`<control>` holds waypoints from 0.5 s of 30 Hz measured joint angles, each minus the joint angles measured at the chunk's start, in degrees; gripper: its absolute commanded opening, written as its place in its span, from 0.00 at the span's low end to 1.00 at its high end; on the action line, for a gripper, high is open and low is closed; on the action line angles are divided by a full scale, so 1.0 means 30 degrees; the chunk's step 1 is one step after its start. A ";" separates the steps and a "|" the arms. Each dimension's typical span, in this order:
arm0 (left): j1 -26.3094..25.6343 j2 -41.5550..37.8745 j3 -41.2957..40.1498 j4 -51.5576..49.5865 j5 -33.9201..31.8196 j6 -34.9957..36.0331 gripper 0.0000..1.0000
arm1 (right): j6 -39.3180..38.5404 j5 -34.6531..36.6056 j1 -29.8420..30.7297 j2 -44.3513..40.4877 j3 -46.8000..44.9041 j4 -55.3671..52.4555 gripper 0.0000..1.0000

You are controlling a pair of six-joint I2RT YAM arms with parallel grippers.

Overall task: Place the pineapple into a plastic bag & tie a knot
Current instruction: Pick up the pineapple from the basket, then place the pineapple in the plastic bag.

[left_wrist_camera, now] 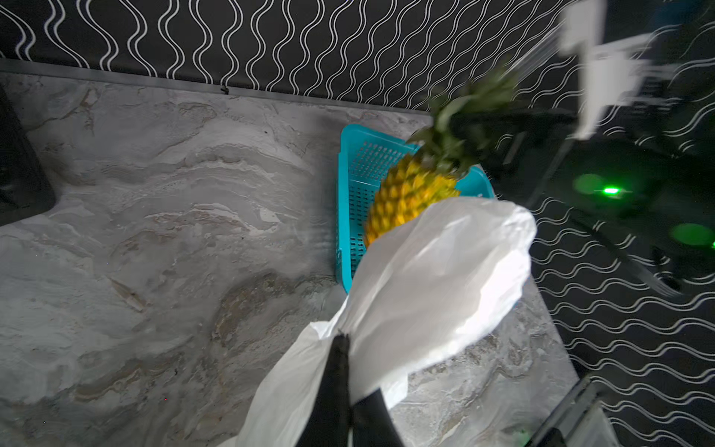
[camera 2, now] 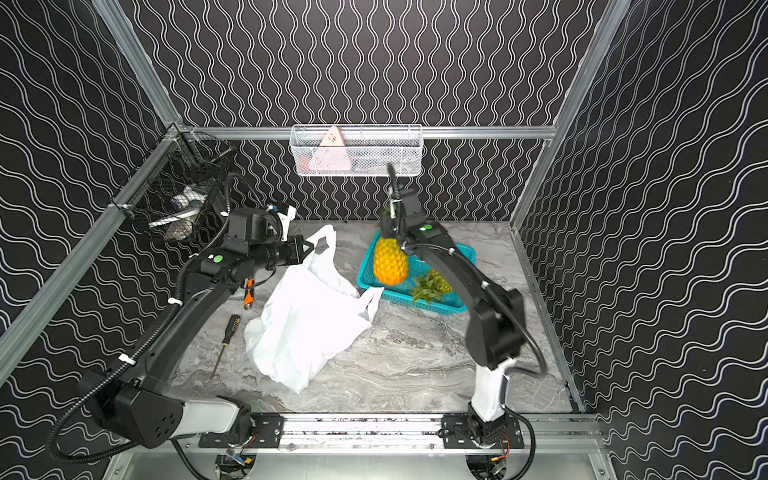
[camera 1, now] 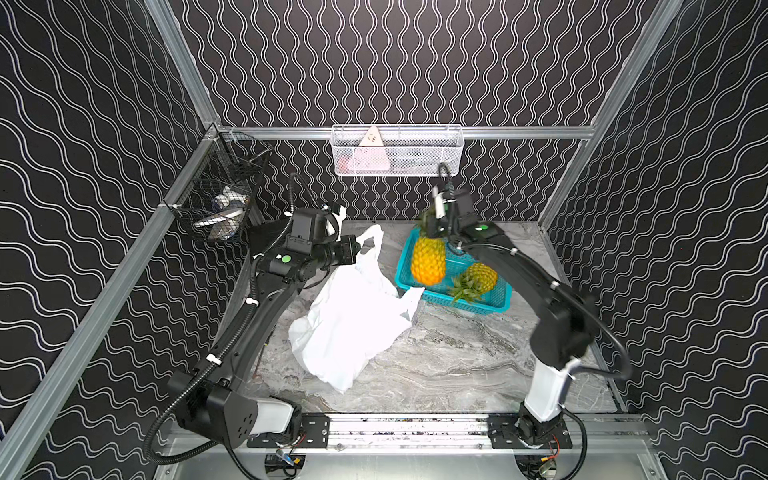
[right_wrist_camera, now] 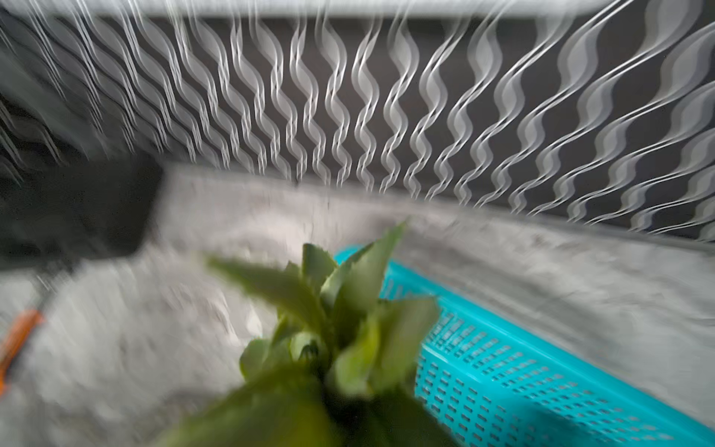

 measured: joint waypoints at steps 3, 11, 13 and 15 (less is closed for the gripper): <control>0.0000 -0.0080 -0.0117 0.0729 0.0095 -0.0852 0.00 | 0.1180 0.0525 -0.0758 -0.2164 0.0197 0.2798 0.00; 0.0000 0.0831 -0.0714 0.2652 0.0481 -0.2841 0.00 | 0.5406 -0.0780 -0.0641 -0.4896 -0.2288 0.4189 0.00; -0.0036 0.1122 -0.0510 0.2914 0.0437 -0.2994 0.00 | 0.6222 -0.0984 -0.0401 -0.5770 -0.2812 0.4189 0.00; -0.0080 0.1253 -0.0408 0.2936 0.0291 -0.3206 0.00 | 0.7009 -0.1333 -0.0313 -0.6666 -0.3271 0.4233 0.00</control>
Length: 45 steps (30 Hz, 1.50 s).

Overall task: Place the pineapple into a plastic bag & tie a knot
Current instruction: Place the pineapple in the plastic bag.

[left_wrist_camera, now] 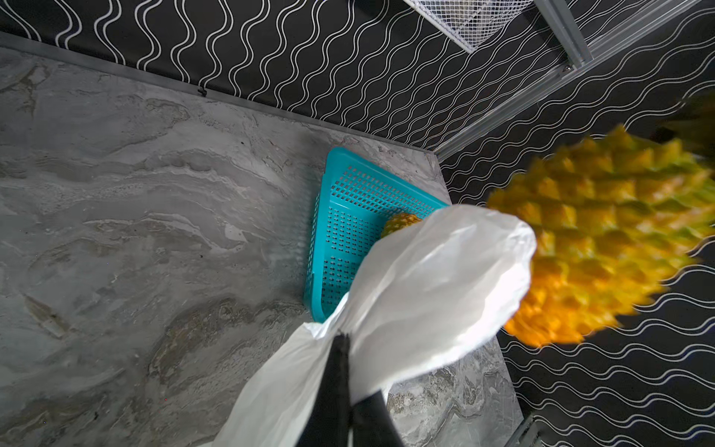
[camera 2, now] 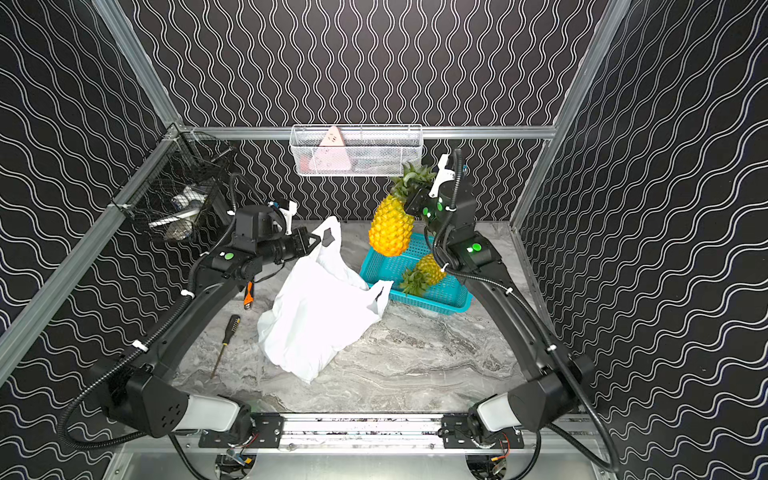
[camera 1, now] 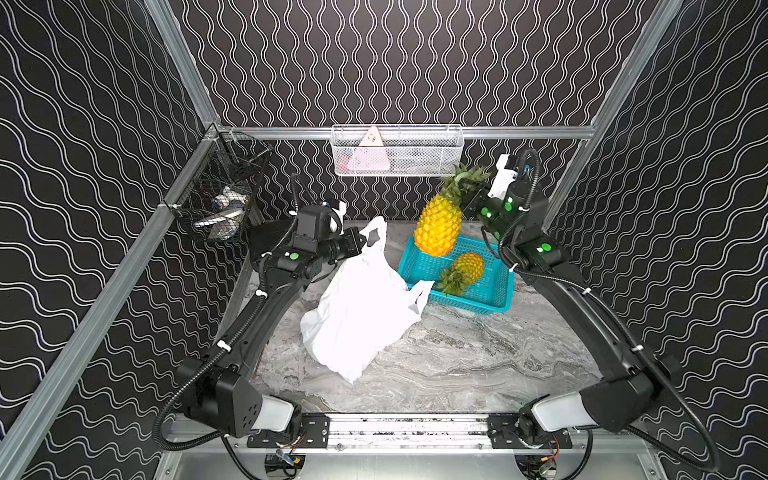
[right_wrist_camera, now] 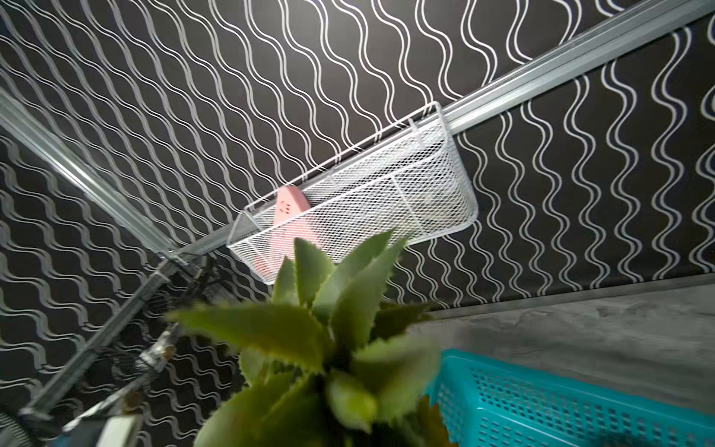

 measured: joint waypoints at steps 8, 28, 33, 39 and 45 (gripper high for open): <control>-0.1195 0.0721 0.0306 -0.0007 -0.1100 -0.0641 0.00 | 0.4036 -0.0015 0.1996 -0.1953 -0.3322 0.0984 0.00; -0.3075 -0.0036 -0.0073 0.0597 -0.1326 -0.2761 0.00 | 1.0491 0.5042 0.3891 0.0393 -0.7686 0.6564 0.00; -0.3133 0.0000 -0.0459 0.1639 -0.1180 -0.3308 0.00 | 1.1744 0.6382 0.4124 0.0758 -0.7868 0.7060 0.00; -0.3111 0.1392 -0.0590 0.3643 -0.1559 -0.3570 0.00 | 1.2903 0.6579 0.5712 -0.0845 -0.9755 0.5858 0.00; -0.3599 0.1603 0.0211 0.4626 -0.2565 -0.4153 0.00 | 1.3391 0.7315 0.5799 -0.1100 -1.0783 0.5829 0.00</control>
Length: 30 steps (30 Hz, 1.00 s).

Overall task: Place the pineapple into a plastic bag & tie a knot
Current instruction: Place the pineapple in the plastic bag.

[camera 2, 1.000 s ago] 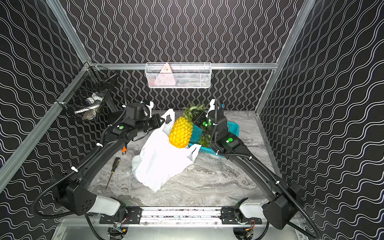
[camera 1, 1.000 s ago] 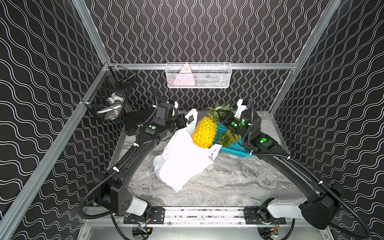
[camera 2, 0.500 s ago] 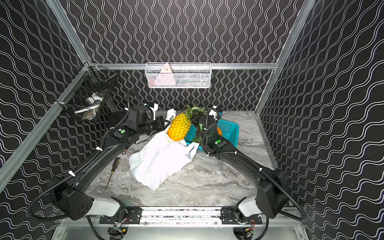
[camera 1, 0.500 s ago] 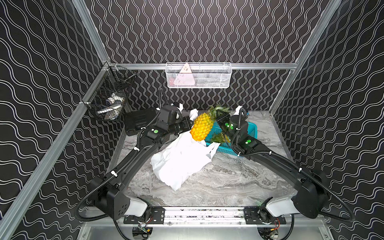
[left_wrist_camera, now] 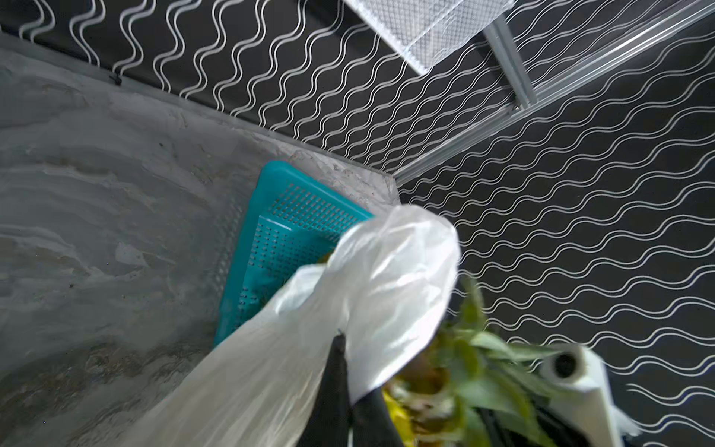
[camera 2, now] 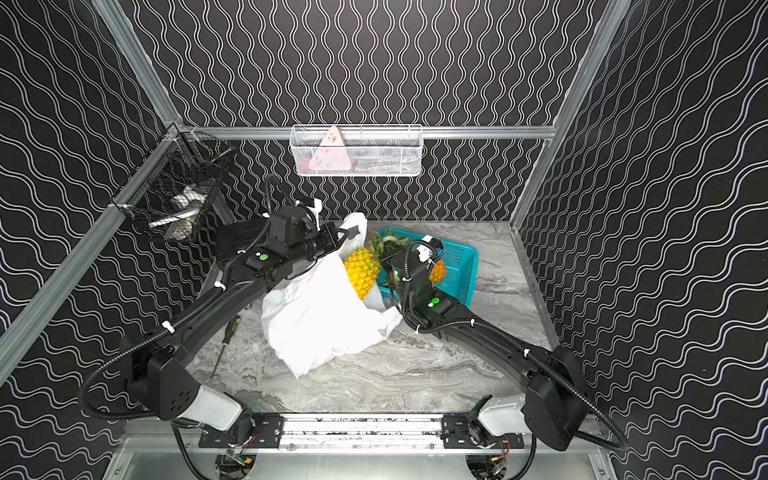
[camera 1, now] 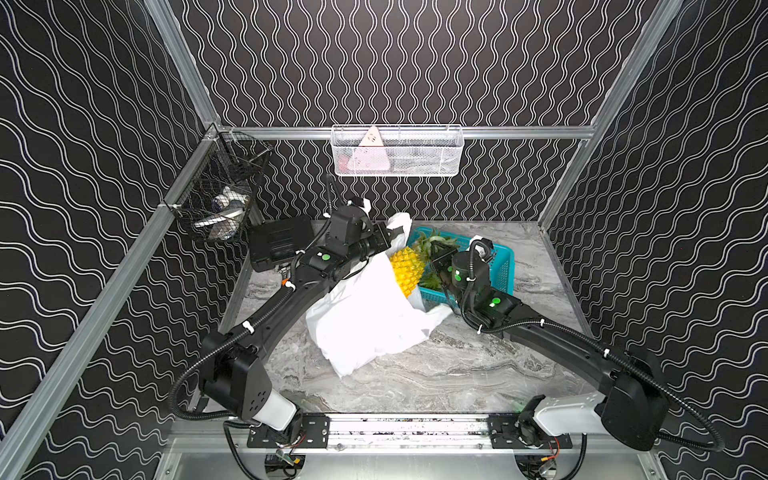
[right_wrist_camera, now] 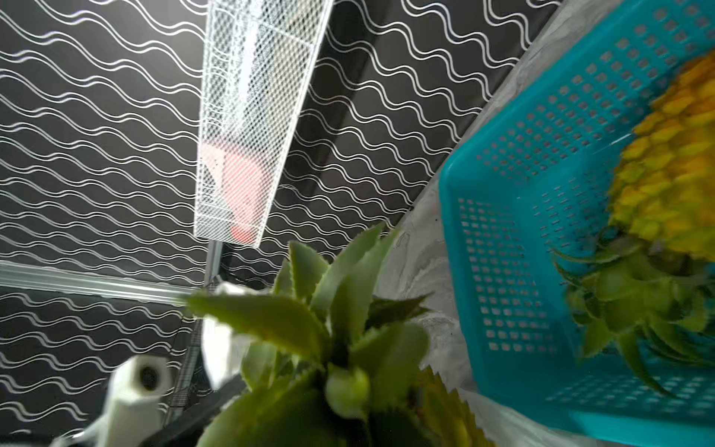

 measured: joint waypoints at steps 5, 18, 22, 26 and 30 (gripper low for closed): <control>0.0117 -0.1137 -0.0860 0.0976 -0.0495 -0.0401 0.00 | -0.1202 0.0284 -0.0007 -0.0175 0.0466 -0.0262 0.00; 0.1319 0.0328 -0.4226 0.7898 0.1523 -0.2849 0.00 | -0.6237 -0.7140 -0.0189 0.3359 0.0124 -0.2178 0.29; 0.1647 0.0619 -0.3912 0.7329 0.1931 -0.2747 0.00 | -0.8036 -0.9216 -0.0270 0.4656 0.2579 -0.3956 0.53; 0.2171 0.0641 -0.2688 0.5195 0.2098 -0.1392 0.00 | -0.9814 -1.0302 -0.0255 0.4182 0.4248 -0.6441 0.68; 0.2820 0.0335 -0.2601 0.2288 0.2091 -0.0182 0.00 | -1.1606 -0.9938 -0.0765 0.2659 0.5377 -0.9632 0.77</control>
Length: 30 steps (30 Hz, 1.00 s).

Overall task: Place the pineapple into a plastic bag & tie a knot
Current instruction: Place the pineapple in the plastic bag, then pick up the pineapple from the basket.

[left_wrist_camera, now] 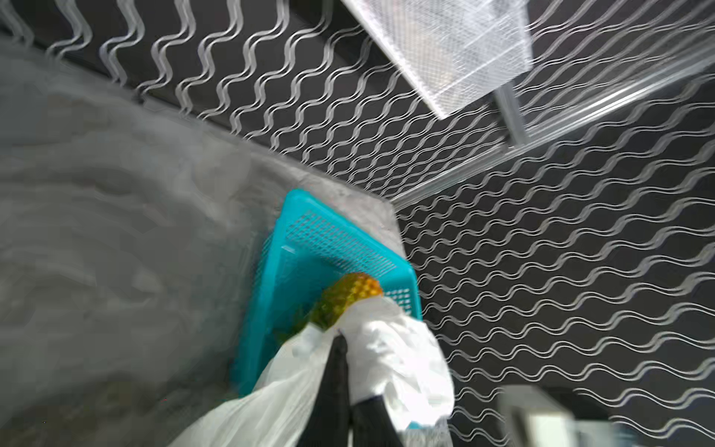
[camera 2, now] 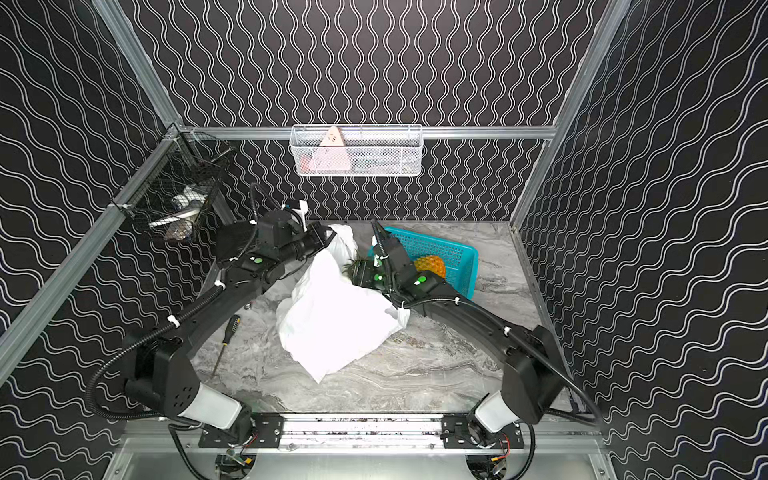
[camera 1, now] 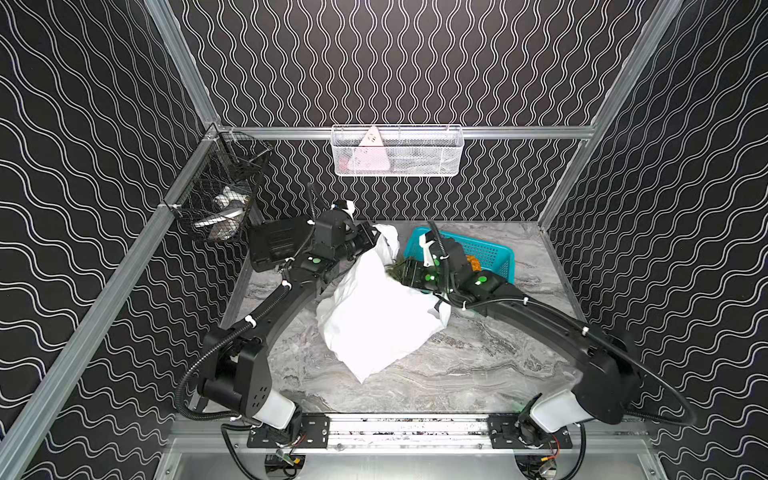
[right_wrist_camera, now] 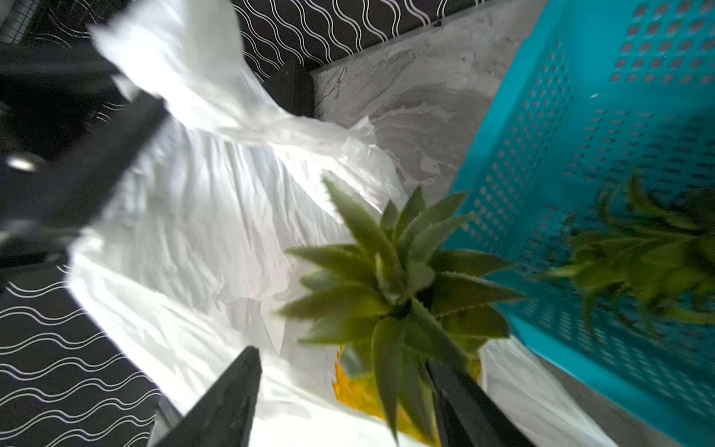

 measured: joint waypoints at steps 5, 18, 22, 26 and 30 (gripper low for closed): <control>0.0729 -0.0918 -0.0474 -0.2528 0.0211 0.0940 0.00 | -0.0801 0.1807 -0.3111 0.0226 0.2157 -0.4029 0.83; 0.2011 0.0860 0.1872 -0.7038 0.0452 0.3796 0.00 | -0.8684 0.9449 -0.2827 0.6856 0.6003 -0.9697 0.88; 0.2361 0.1107 0.1610 -0.7701 0.0831 0.4248 0.00 | -1.2925 0.9996 -0.3147 0.6623 0.5442 -0.8546 0.87; 0.2419 0.1450 0.2127 -0.8021 0.1137 0.4452 0.00 | -1.6662 0.8247 -0.3177 0.6783 0.5413 -0.8116 0.88; 0.2441 0.1829 0.2616 -0.8058 0.1479 0.4692 0.00 | -1.9642 0.6324 -0.3279 0.7315 0.5340 -0.7730 0.89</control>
